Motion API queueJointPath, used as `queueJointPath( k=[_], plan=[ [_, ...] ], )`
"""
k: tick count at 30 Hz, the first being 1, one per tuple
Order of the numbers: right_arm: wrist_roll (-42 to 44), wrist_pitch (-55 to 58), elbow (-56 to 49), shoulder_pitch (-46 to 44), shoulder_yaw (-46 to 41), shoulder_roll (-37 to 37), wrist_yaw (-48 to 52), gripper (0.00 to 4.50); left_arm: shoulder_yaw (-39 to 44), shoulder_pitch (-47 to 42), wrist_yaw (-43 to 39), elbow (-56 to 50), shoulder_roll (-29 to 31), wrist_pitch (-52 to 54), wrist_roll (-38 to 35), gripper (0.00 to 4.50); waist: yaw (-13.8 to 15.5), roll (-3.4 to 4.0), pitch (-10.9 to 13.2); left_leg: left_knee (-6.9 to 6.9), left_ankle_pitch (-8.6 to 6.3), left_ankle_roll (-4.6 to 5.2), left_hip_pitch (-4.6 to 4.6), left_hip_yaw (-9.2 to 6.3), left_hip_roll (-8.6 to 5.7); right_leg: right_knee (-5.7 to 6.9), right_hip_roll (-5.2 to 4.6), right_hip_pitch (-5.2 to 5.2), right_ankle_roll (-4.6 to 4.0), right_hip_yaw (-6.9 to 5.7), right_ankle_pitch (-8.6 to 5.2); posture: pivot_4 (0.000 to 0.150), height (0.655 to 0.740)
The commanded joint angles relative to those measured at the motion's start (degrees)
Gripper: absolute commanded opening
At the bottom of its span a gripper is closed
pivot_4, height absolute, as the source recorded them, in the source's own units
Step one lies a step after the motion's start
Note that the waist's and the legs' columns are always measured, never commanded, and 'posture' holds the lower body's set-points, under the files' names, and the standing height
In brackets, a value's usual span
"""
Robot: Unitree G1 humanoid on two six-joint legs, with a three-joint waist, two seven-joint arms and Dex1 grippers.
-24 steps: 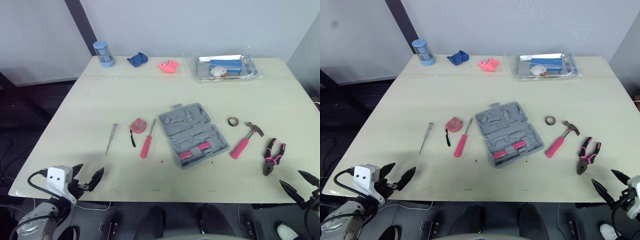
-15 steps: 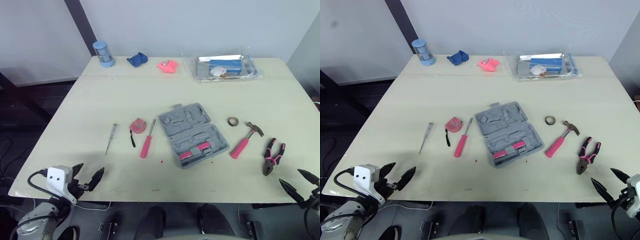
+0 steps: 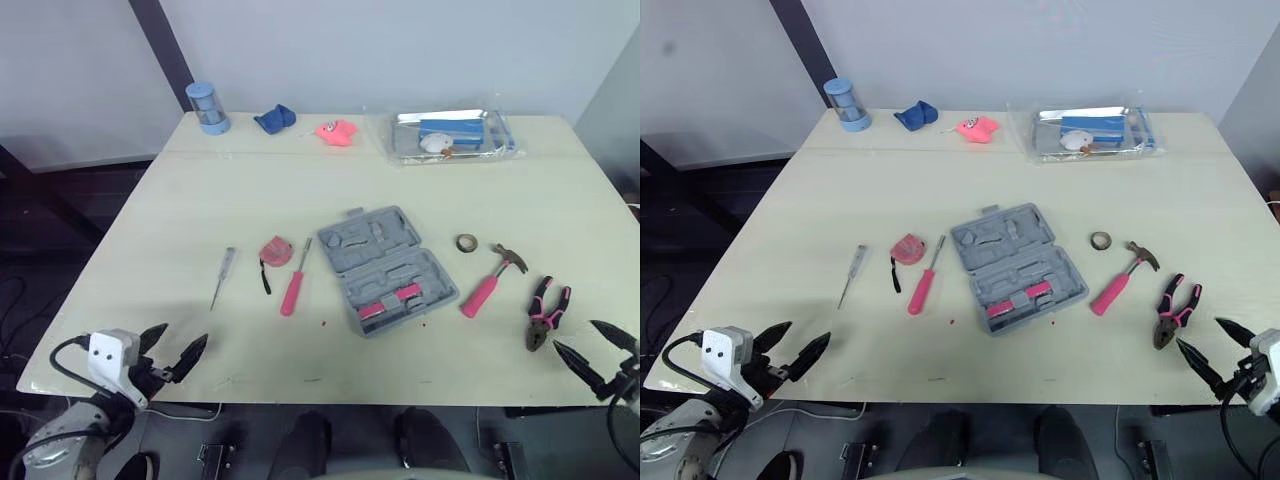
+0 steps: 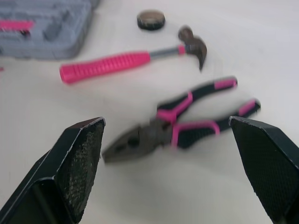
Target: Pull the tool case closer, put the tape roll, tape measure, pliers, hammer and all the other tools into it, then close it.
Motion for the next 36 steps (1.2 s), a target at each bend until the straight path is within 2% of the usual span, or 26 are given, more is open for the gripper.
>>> queueJointPath(
  k=[1,7,16,19,20,21,22,23,24,25,26,28,29,30,32,34,36],
  plan=[
    [1.69,3.23,-3.36,-2.93,-0.01,-1.79,-0.05,4.5,0.57,-0.12,-2.5,-2.27,1.76,0.27,-1.4,4.46,0.01,0.0,0.0,0.0,0.0,0.0,0.0,-0.01,0.0,0.0,0.0,0.0,0.0,0.0,0.0,0.15,0.74],
    [0.07,9.37,-2.13,-14.05,5.89,-4.79,1.07,4.5,-3.25,-4.45,-7.28,-4.78,4.81,2.01,-1.98,4.46,0.08,-0.02,0.02,0.01,0.0,0.0,0.0,-0.01,0.01,0.02,0.01,0.0,0.0,-0.02,0.01,0.15,0.74],
    [-12.15,14.39,9.16,-36.39,20.98,-5.62,-1.08,4.5,-10.7,-14.68,-13.82,-1.49,8.39,3.62,-0.46,4.46,-0.1,0.03,0.06,-0.01,0.0,0.0,-0.04,-0.04,0.0,0.01,0.02,-0.05,0.0,-0.05,0.01,0.15,0.74],
    [-15.48,13.67,15.36,-43.88,25.27,-4.45,-0.08,4.5,-13.41,-18.57,-15.64,0.17,8.62,3.77,0.04,3.69,-0.11,0.05,0.1,0.0,0.0,0.0,-0.05,-0.05,0.0,0.03,0.02,-0.06,0.0,-0.07,0.02,0.15,0.74],
    [-16.16,13.61,17.27,-46.06,26.33,-3.99,0.48,4.5,-14.16,-19.69,-16.18,0.74,8.64,3.85,0.18,3.12,-0.1,0.05,0.1,0.0,0.01,-0.01,-0.06,-0.05,0.0,0.03,0.02,-0.08,0.0,-0.07,0.02,0.15,0.74],
    [-17.37,13.16,19.87,-48.87,27.81,-3.3,1.01,4.5,-15.27,-21.09,-16.97,1.47,8.66,3.96,0.43,2.77,-0.12,0.04,0.1,0.0,0.01,-0.01,-0.07,-0.07,0.0,0.02,0.02,-0.08,0.0,-0.08,0.02,0.15,0.74],
    [-18.53,12.74,22.67,-51.72,29.22,-2.46,1.58,4.5,-16.4,-22.46,-17.74,2.28,8.68,4.09,0.8,2.15,-0.12,0.04,0.1,-0.02,0.0,-0.01,-0.07,-0.07,0.0,0.01,0.02,-0.09,-0.01,-0.09,0.02,0.15,0.74],
    [-19.55,12.26,25.15,-54.11,30.39,-1.67,2.05,4.5,-17.33,-23.57,-18.52,2.97,8.7,4.28,1.06,2.02,-0.2,0.04,0.11,-0.02,0.0,0.0,-0.08,-0.07,0.0,0.01,0.02,-0.1,-0.01,-0.09,0.02,0.15,0.74],
    [-20.82,11.42,27.85,-56.5,31.55,-0.74,2.12,4.08,-18.3,-24.72,-19.36,3.68,8.68,4.47,1.3,1.47,-0.33,0.07,0.14,-0.02,0.0,-0.01,-0.07,-0.06,0.0,0.02,0.02,-0.11,0.0,-0.08,0.02,0.15,0.74],
    [-22.01,10.36,30.44,-58.54,32.43,0.08,2.03,3.92,-19.08,-25.81,-19.94,4.44,8.63,4.57,1.58,1.11,-0.38,0.06,0.15,-0.02,0.01,-0.01,-0.1,-0.05,-0.01,0.05,0.02,-0.17,-0.01,-0.08,0.03,0.15,0.74],
    [-23.24,9.24,32.91,-60.49,33.4,1.0,1.84,3.53,-19.81,-26.98,-20.41,5.23,8.56,5.12,1.71,0.6,-0.41,0.06,0.15,-0.02,0.01,-0.01,-0.1,-0.06,-0.01,0.07,0.02,-0.17,-0.01,-0.08,0.03,0.15,0.74],
    [-25.01,7.63,37.41,-63.81,34.66,2.61,1.25,3.0,-21.07,-29.15,-21.19,6.83,8.58,5.85,2.14,0.13,-0.46,0.07,0.15,-0.03,0.01,-0.01,-0.12,-0.08,0.0,0.08,0.02,-0.19,-0.01,-0.1,0.02,0.15,0.74],
    [-25.82,6.84,39.7,-65.41,35.2,3.49,0.83,2.48,-21.67,-30.29,-21.64,7.76,8.58,5.7,2.55,0.0,-0.55,0.07,0.15,-0.04,0.01,-0.01,-0.12,-0.08,-0.01,0.08,0.02,-0.2,-0.01,-0.1,0.02,0.15,0.74],
    [-27.04,5.84,42.22,-67.05,36.03,4.45,0.37,2.18,-22.33,-31.73,-21.93,8.99,8.53,5.8,3.08,0.0,-0.62,0.06,0.16,-0.04,0.01,-0.02,-0.14,-0.08,-0.01,0.09,0.02,-0.23,-0.01,-0.1,0.03,0.15,0.74],
    [-29.27,3.84,46.41,-69.5,37.37,5.96,-0.46,1.14,-23.58,-34.1,-22.58,11.05,8.45,6.19,3.98,0.0,-0.75,0.06,0.16,-0.04,0.02,-0.03,-0.21,-0.09,-0.02,0.12,0.01,-0.33,-0.01,-0.11,0.03,0.15,0.74],
    [-30.93,2.03,49.82,-71.39,38.23,7.27,-0.98,0.29,-24.8,-35.94,-23.27,12.5,8.14,6.73,4.57,0.0,-1.05,0.06,0.16,-0.04,0.06,-0.09,-0.26,-0.1,-0.03,0.14,0.01,-0.38,-0.01,-0.11,0.03,0.15,0.74],
    [-31.7,1.11,52.2,-72.83,38.49,8.38,-1.31,0.11,-25.97,-37.18,-23.94,13.2,7.76,7.38,5.0,0.0,-1.13,0.06,0.16,-0.04,0.08,-0.13,-0.27,-0.1,-0.04,0.13,0.0,-0.39,-0.01,-0.11,0.03,0.15,0.74]
  ],
)
